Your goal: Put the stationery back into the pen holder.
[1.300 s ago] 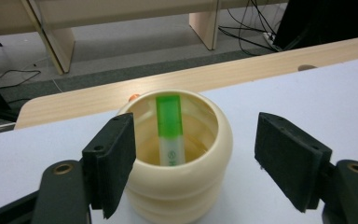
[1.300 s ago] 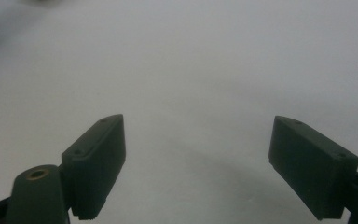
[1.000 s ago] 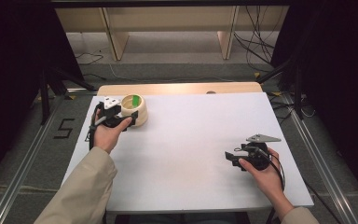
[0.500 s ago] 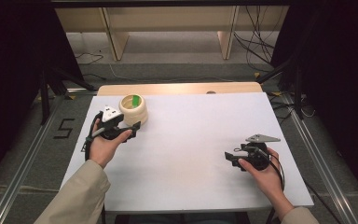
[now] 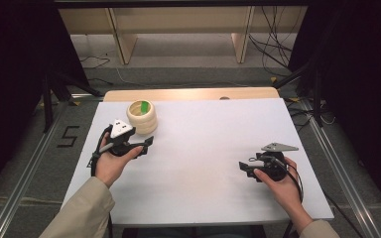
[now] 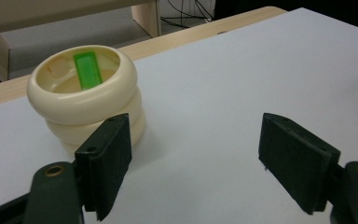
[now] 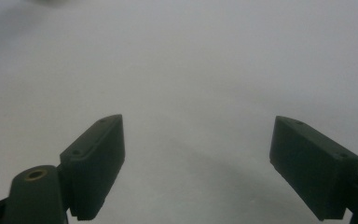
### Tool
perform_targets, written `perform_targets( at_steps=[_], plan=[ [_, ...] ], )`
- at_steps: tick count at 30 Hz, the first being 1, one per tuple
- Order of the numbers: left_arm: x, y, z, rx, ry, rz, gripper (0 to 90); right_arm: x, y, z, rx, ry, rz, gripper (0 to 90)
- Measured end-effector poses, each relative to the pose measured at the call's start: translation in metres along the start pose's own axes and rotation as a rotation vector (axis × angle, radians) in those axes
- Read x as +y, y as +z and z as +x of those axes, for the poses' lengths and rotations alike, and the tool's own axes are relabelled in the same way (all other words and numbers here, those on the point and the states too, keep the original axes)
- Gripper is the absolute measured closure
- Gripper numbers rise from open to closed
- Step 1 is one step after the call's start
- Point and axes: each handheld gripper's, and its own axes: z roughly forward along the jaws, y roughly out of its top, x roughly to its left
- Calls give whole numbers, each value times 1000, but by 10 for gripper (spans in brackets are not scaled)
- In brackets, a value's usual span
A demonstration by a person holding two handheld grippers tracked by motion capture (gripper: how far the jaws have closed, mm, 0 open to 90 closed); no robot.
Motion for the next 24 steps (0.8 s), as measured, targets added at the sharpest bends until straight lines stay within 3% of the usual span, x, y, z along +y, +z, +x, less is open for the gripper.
perform_targets(
  at_steps=[24],
  plan=[
    [-31, -15, -27, -108, 63, 21, 244, -2, -2, 5, 43, -29, -6, 180]
  ],
)
